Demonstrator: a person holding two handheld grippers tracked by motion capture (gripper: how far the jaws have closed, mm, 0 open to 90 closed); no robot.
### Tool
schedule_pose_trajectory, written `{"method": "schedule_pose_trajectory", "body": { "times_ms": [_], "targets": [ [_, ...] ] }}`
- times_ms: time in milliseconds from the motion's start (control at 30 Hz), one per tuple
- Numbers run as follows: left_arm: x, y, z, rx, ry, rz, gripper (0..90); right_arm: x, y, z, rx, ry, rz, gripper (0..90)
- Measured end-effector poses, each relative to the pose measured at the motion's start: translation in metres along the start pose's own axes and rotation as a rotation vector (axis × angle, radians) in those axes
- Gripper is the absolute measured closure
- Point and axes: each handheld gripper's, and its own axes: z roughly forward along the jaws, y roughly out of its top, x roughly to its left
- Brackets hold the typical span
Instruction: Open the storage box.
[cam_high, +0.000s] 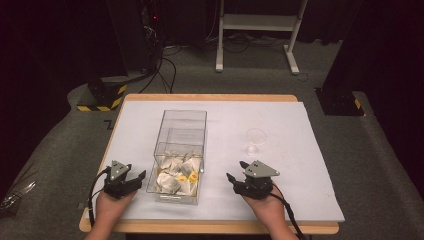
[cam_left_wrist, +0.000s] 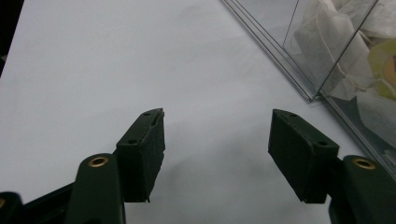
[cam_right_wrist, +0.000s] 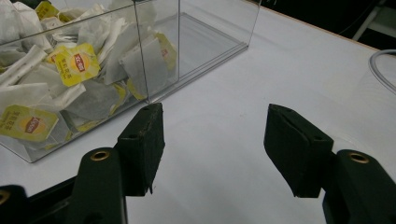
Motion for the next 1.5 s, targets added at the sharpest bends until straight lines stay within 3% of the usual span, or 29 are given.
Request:
{"method": "schedule_pose_trajectory", "body": {
  "times_ms": [767,1500],
  "targets": [
    [0.0,-0.001,-0.001,-0.01,-0.001,-0.006,36.9,0.032,0.041,0.009,-0.074,0.115,-0.014,38.6],
    [0.0,0.0,-0.001,-0.004,-0.004,-0.002,36.8,0.073,0.067,0.033,-0.045,0.227,-0.052,38.6]
  ]
}}
